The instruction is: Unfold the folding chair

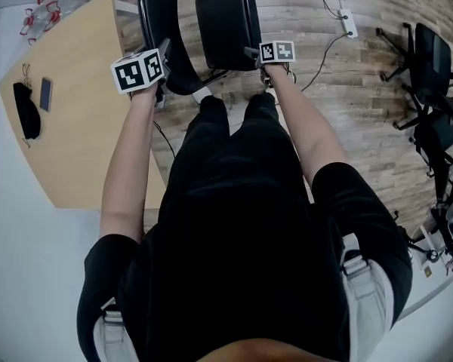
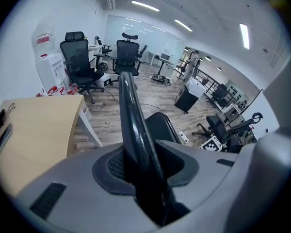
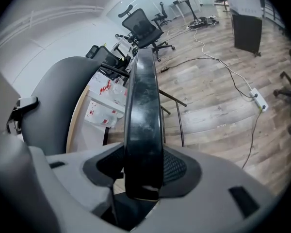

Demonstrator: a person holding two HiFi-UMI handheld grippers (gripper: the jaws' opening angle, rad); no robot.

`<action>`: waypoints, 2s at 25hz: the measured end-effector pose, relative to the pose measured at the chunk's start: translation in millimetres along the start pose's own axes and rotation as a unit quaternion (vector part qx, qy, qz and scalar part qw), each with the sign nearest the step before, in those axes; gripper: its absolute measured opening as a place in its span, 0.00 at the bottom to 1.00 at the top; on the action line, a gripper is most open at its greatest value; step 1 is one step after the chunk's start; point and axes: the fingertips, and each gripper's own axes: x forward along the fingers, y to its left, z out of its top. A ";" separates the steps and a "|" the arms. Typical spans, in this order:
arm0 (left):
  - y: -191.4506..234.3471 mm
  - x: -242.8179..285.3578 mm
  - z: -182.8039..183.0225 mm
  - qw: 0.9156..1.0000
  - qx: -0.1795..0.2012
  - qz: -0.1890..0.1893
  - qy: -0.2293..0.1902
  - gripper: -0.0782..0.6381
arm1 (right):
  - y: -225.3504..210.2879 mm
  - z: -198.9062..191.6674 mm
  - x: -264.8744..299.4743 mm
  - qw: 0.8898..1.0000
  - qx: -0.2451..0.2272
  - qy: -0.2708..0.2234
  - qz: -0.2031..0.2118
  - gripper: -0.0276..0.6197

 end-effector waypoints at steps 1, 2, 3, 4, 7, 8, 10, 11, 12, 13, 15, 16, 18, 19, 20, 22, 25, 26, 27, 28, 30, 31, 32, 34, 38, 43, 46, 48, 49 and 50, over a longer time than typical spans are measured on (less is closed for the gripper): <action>-0.4 1.4 -1.1 1.000 0.000 0.002 0.002 0.28 | -4.3 -0.5 -1.0 1.000 0.000 0.001 0.005 0.35; 0.1 2.5 -2.4 1.000 0.000 0.003 0.004 0.28 | -7.7 -1.2 -1.5 1.000 0.000 0.002 0.011 0.35; 1.3 3.5 -3.6 1.000 0.000 0.005 0.006 0.28 | -10.7 -1.9 -1.6 1.000 0.000 0.002 0.016 0.35; 3.2 4.7 -4.6 1.000 0.000 0.005 0.009 0.28 | -13.7 -2.1 -1.4 1.000 0.000 0.003 0.021 0.35; 10.0 8.5 -7.5 1.000 -0.002 0.007 0.015 0.28 | -24.4 -1.3 -0.5 1.000 0.002 0.005 0.031 0.35; 12.0 9.6 -8.6 1.000 -0.003 0.008 0.016 0.28 | -27.8 -1.2 -0.1 0.999 0.003 0.006 0.034 0.35; 13.9 11.7 -10.2 1.000 -0.003 0.009 0.018 0.28 | -34.5 -0.8 0.7 0.999 0.002 0.008 0.041 0.35; 13.3 13.0 -10.5 1.000 -0.003 0.009 0.018 0.29 | -38.2 -0.5 0.4 0.999 0.002 0.008 0.045 0.35; 11.9 14.5 -10.7 1.000 -0.001 0.009 0.019 0.29 | -42.5 -0.4 -0.6 0.999 0.003 0.008 0.048 0.35; 10.0 16.1 -10.9 1.000 -0.001 0.009 0.019 0.29 | -47.3 -0.4 -1.9 0.999 0.003 0.008 0.052 0.35; 6.5 19.7 -11.7 1.000 -0.001 0.009 0.019 0.29 | -57.9 -0.4 -4.3 0.998 0.006 0.009 0.057 0.35; 5.3 21.6 -12.4 1.000 -0.001 0.009 0.019 0.29 | -63.2 -0.5 -5.0 0.998 0.007 0.011 0.059 0.35; 3.8 25.0 -14.1 1.000 -0.001 0.009 0.021 0.29 | -73.3 -1.2 -5.7 0.998 0.008 0.015 0.065 0.35; 3.4 26.4 -15.1 1.000 -0.001 0.008 0.022 0.29 | -77.9 -1.8 -6.0 0.998 0.008 0.016 0.068 0.35; 3.4 27.8 -16.1 1.000 0.000 0.008 0.023 0.29 | -82.2 -2.1 -6.2 0.997 0.008 0.018 0.071 0.36; 4.7 31.1 -17.6 1.000 -0.002 0.009 0.025 0.29 | -90.3 -1.2 -6.0 0.997 0.006 0.020 0.077 0.36; 6.3 36.8 -19.6 0.999 -0.006 0.013 0.029 0.29 | -103.2 -0.4 -4.6 0.996 0.007 0.023 0.084 0.36; 5.8 38.4 -20.7 0.999 -0.006 0.014 0.031 0.29 | -107.9 -1.1 -4.4 0.996 0.008 0.024 0.086 0.36; 4.8 40.0 -21.7 0.999 -0.006 0.015 0.032 0.29 | -112.8 -1.8 -4.8 0.996 0.008 0.025 0.089 0.36; 3.4 41.4 -22.6 0.999 -0.005 0.015 0.033 0.29 | -118.1 -2.5 -5.5 0.995 0.009 0.026 0.092 0.36; 0.9 45.2 -23.3 0.999 -0.003 0.015 0.033 0.29 | -129.7 -3.1 -6.4 0.995 0.010 0.027 0.096 0.36; -0.6 47.8 -23.3 0.999 -0.003 0.013 0.031 0.29 | -135.7 -2.7 -6.5 0.995 0.010 0.027 0.099 0.36; -2.3 50.6 -23.1 1.000 -0.003 0.011 0.029 0.29 | -141.6 -2.1 -6.4 0.994 0.011 0.028 0.102 0.36; -5.0 55.7 -23.2 1.000 -0.002 0.008 0.026 0.29 | -152.9 -1.2 -6.2 0.994 0.011 0.029 0.107 0.37; -4.2 63.6 -28.0 0.999 -0.006 0.010 0.032 0.29 | -171.9 -1.5 -3.1 0.992 0.010 0.034 0.118 0.37; 3.2 73.0 -35.6 0.999 -0.010 0.007 0.039 0.30 | -191.4 -2.7 2.7 0.990 0.008 0.034 0.136 0.37; 2.1 78.8 -36.0 0.999 -0.009 0.005 0.043 0.30 | -202.7 -1.3 3.8 0.988 0.008 0.036 0.147 0.38; -0.1 83.2 -37.5 0.999 -0.005 0.004 0.050 0.30 | -211.8 -2.1 4.8 0.988 0.008 0.039 0.152 0.38; -1.1 85.5 -38.6 0.998 -0.002 0.004 0.055 0.31 | -216.7 -2.6 5.8 0.987 0.008 0.040 0.154 0.38; -1.8 88.0 -39.5 0.998 0.001 0.006 0.060 0.31 | -221.5 -3.1 6.9 0.987 0.009 0.042 0.156 0.38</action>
